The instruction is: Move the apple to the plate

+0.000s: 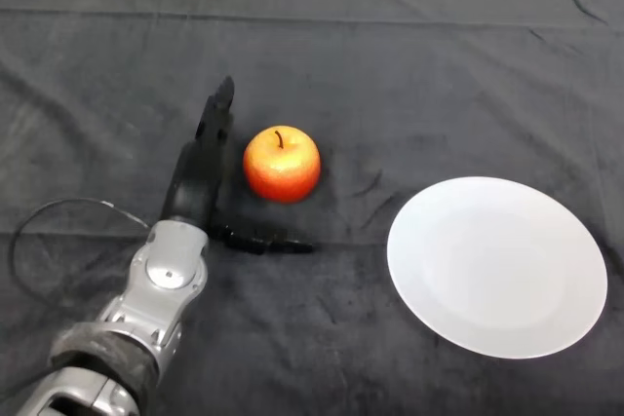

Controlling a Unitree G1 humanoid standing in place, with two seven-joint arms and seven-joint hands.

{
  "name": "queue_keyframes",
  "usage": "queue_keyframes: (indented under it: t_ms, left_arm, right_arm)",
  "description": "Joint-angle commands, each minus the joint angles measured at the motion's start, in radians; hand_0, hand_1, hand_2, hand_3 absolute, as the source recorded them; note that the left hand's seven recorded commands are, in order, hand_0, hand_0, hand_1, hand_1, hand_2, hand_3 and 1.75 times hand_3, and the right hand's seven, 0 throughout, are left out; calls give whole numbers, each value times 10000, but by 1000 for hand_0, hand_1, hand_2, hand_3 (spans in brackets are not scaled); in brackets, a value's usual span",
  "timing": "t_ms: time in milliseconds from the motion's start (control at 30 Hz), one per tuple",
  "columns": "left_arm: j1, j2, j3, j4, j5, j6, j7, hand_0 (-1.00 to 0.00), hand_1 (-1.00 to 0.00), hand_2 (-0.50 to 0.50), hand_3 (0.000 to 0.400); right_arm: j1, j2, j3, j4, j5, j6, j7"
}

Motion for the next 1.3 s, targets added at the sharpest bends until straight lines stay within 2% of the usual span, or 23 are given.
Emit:
queue_keyframes:
  t_ms: [33,100,133,167,200,233,267,300,333,733,967,1133,1300]
  left_arm:
    - [-707,-29,-317,512,-159,-101,17,0,0,0,0]
    - [-769,-58,-389,593,-230,-119,2,0,0,0,0]
    - [-797,-72,-431,631,-264,-130,-4,-47,0,-24,19]
    - [-822,-85,-472,665,-294,-140,-8,-263,0,-131,105]
    - [-844,-94,-512,695,-320,-151,-12,-627,0,-314,251]
    - [-864,-97,-553,726,-347,-167,-21,-1000,-71,-465,400]
    - [-879,-96,-587,750,-368,-183,-29,-1000,-314,-343,400]
    - [-893,-95,-626,777,-389,-204,-36,-1000,-600,-200,400]
    - [-904,-94,-665,801,-407,-227,-39,-1000,-1000,0,400]
    - [-981,-43,-1010,965,-487,-530,44,-1000,-1000,0,400]
    - [-1136,-225,-1284,837,-489,-486,366,-1000,-1000,0,400]
    - [-1125,-354,-1749,123,-558,-242,718,-1000,-1000,0,400]
    - [-906,-238,-2389,-1309,-648,182,1065,-1000,-1000,0,400]
  right_arm:
    - [-24,-156,-159,31,113,-53,-70]
    - [-26,-159,-160,39,114,-53,-66]
    - [-28,-160,-161,43,115,-53,-64]
    - [-29,-162,-161,46,115,-54,-63]
    - [-30,-163,-162,49,115,-54,-61]
    - [-31,-164,-162,53,115,-54,-59]
    - [-32,-166,-163,56,116,-54,-57]
    - [-33,-167,-163,60,116,-55,-56]
    - [-34,-168,-163,63,116,-55,-54]
    - [-44,-181,-167,96,116,-60,-36]
    - [-49,-186,-169,111,116,-62,-27]
    - [-51,-188,-169,118,115,-64,-23]
    - [-51,-187,-169,117,114,-66,-22]
